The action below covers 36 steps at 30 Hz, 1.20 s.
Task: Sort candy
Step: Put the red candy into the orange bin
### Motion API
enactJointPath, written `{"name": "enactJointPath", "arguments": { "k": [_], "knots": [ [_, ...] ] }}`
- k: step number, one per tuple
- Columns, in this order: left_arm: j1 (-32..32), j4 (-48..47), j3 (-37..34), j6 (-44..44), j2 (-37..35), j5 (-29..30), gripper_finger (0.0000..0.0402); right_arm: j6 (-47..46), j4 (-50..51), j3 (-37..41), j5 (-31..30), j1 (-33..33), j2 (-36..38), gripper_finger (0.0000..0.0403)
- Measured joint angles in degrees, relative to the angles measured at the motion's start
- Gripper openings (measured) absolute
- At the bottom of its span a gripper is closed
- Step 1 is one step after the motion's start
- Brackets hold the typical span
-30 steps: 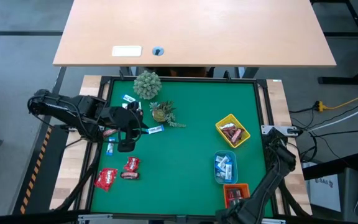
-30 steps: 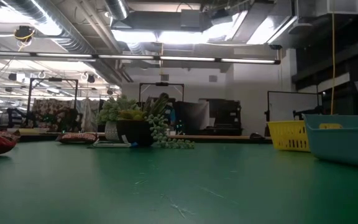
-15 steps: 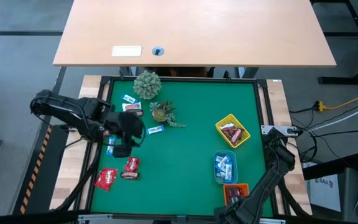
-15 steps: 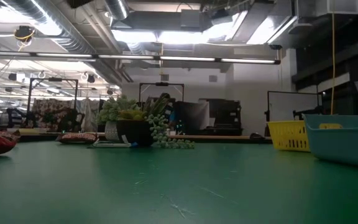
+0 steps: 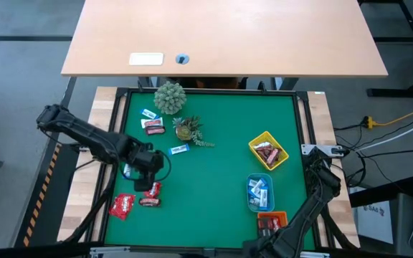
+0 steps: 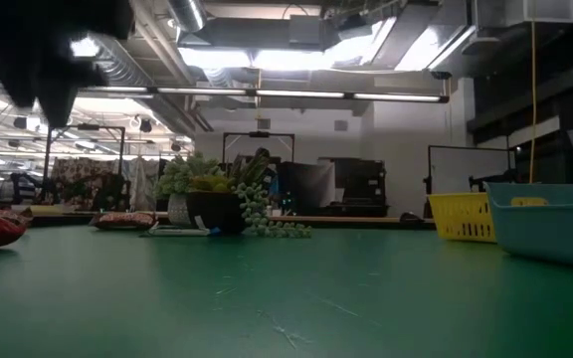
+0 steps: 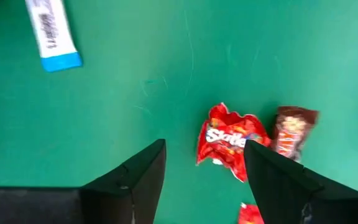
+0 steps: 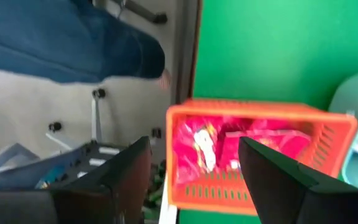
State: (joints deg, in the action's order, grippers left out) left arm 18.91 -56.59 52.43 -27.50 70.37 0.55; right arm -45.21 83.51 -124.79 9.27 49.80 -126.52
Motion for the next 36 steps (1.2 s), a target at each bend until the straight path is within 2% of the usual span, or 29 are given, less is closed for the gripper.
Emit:
{"name": "enactJointPath", "arguments": {
  "k": [6, 10, 16, 28, 31, 36],
  "knots": [
    [1.4, 10.8, -9.8, 1.2, 0.0, -2.3, 0.0203, 0.0, -5.0, 0.0, -3.7, 0.0, 0.0, 0.0241],
    [2.0, 14.0, -14.5, 1.4, 0.0, -2.3, 0.0202, 0.0, -7.3, 0.0, -6.7, 0.0, 0.0, 0.0241],
    [2.0, 14.8, -18.7, 1.1, 0.0, -2.8, 0.0202, 0.0, -8.8, 0.0, -8.6, 0.0, 0.0, 0.0241],
    [2.0, 26.9, -25.5, 0.6, -0.2, -4.5, 0.02, -2.6, -10.6, 0.0, -13.2, -0.1, 0.0, 0.0241],
    [2.0, 27.0, -25.5, 0.9, -0.2, -4.3, 0.0186, -4.2, -10.6, 0.0, -14.0, -0.1, 0.0, 0.0241],
    [2.0, 27.0, -25.6, 1.0, -0.1, -3.5, 0.0122, -4.7, -10.7, 0.0, -15.9, -0.5, 0.0, 0.0241]
  ]
}}
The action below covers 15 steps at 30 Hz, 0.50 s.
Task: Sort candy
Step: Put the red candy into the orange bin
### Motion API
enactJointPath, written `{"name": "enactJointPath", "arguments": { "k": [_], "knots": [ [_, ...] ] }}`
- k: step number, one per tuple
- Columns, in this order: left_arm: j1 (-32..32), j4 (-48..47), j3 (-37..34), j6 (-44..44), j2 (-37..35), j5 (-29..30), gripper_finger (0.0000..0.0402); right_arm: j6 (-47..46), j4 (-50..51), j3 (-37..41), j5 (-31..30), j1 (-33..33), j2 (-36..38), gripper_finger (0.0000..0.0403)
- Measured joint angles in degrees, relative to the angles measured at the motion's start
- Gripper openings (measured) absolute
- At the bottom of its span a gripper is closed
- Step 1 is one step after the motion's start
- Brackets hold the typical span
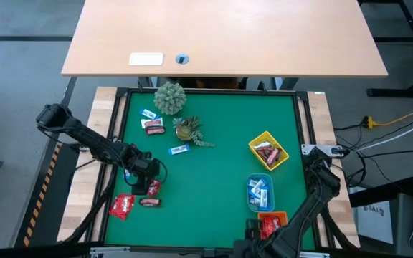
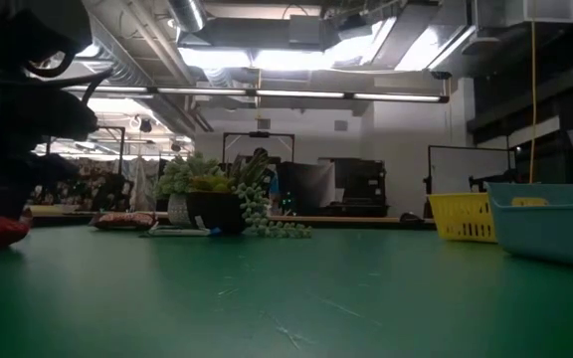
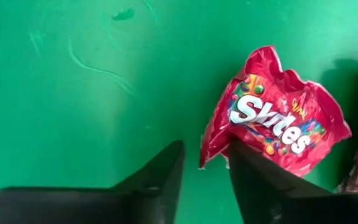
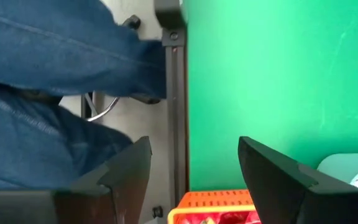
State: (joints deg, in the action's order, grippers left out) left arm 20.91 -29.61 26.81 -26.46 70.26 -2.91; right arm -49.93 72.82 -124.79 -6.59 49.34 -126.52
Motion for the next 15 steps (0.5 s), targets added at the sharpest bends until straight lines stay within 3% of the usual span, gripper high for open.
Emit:
{"name": "enactJointPath", "arguments": {
  "k": [7, 15],
  "knots": [
    [0.0, 0.7, 1.0, 0.0, 0.2, -0.1, 0.0014, 0.2, 0.0, 0.0, -0.5, -3.0, 0.0, 0.0241],
    [0.0, 1.2, 4.4, 0.1, 0.2, 0.0, 0.0002, 0.3, 0.1, 0.0, -0.5, -9.2, 0.0, 0.0241]
  ]
}}
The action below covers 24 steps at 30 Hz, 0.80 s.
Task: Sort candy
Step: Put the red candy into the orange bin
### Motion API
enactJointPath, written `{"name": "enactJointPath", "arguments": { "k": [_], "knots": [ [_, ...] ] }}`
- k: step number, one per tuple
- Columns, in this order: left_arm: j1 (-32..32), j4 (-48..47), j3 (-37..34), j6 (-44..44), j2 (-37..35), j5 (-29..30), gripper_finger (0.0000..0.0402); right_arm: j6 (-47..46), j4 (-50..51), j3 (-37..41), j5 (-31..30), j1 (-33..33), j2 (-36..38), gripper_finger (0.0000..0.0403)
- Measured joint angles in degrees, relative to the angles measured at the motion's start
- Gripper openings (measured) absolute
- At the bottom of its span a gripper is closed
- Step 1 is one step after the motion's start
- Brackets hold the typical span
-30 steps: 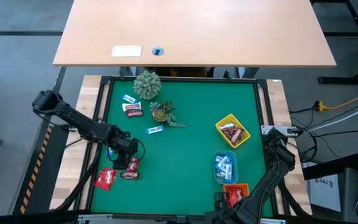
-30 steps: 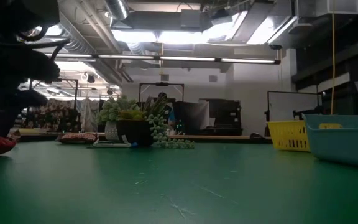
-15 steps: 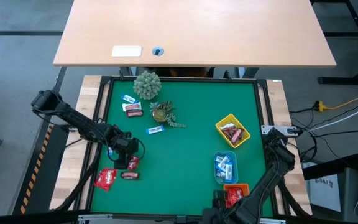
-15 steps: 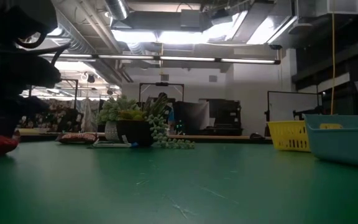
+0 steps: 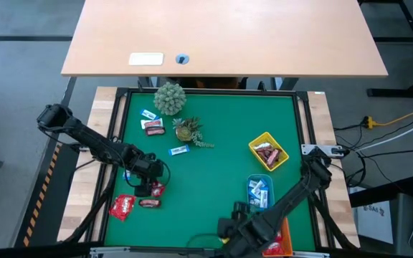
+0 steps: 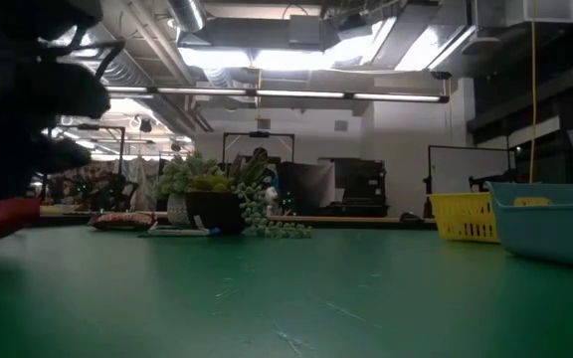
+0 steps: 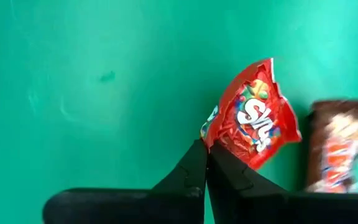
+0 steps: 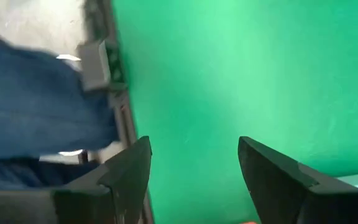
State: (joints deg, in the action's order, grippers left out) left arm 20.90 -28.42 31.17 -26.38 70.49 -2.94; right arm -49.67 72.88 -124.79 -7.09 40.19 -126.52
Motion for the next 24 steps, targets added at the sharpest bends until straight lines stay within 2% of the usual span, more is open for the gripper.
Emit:
{"name": "enactJointPath", "arguments": {
  "k": [9, 13, 24],
  "knots": [
    [-1.9, 5.7, 5.7, 0.3, -0.1, 2.7, 0.0, 2.0, -0.2, 0.0, -2.2, -8.7, 0.0, 0.0241],
    [-3.0, 8.2, 7.1, 4.3, -0.1, 4.3, 0.0, 4.9, -2.8, 0.0, -4.5, -12.8, 0.0, 0.0241],
    [-4.9, 17.1, 7.2, 4.7, -0.1, 5.7, 0.0, 9.4, -17.3, 0.0, 1.0, -23.0, 0.0, 0.0241]
  ]
}}
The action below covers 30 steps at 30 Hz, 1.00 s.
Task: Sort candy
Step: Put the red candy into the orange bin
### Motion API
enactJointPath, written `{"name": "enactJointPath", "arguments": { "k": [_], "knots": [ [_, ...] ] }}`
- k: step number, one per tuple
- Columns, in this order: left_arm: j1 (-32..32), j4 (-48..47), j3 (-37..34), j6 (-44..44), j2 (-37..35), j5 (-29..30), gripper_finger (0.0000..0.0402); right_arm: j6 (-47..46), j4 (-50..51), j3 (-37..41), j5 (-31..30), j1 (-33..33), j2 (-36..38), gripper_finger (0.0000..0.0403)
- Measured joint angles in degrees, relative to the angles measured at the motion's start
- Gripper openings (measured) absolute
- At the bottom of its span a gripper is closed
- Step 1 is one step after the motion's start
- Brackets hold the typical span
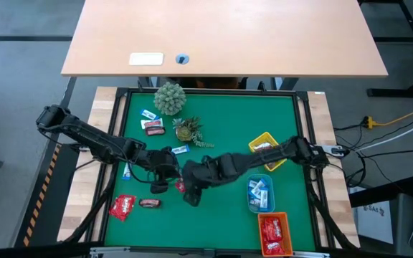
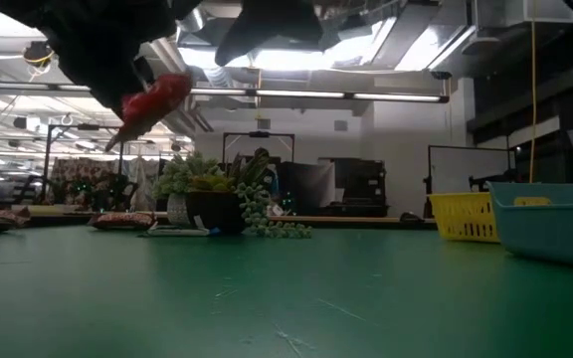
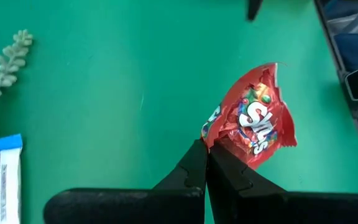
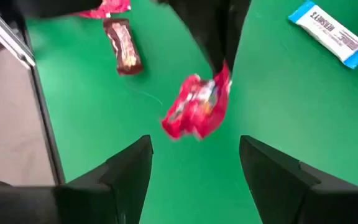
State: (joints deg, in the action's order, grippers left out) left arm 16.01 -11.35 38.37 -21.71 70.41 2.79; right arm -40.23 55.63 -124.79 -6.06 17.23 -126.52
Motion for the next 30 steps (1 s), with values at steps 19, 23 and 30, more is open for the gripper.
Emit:
{"name": "enactJointPath", "arguments": {
  "k": [19, 23, 30],
  "knots": [
    [0.0, 7.8, 0.0, -0.1, 0.0, 0.7, 0.0, 0.0, -2.4, 0.0, 7.2, -2.2, 0.0, 0.0224],
    [0.0, 8.4, 0.0, -0.1, 0.0, 0.7, 0.0, 0.0, -2.4, 0.0, 7.1, -2.2, 0.0, 0.0177],
    [0.0, 8.4, 0.0, -0.1, 0.0, 0.7, 0.0, 0.0, -2.2, 0.0, 5.1, -2.2, 0.0, 0.0079]
  ]
}}
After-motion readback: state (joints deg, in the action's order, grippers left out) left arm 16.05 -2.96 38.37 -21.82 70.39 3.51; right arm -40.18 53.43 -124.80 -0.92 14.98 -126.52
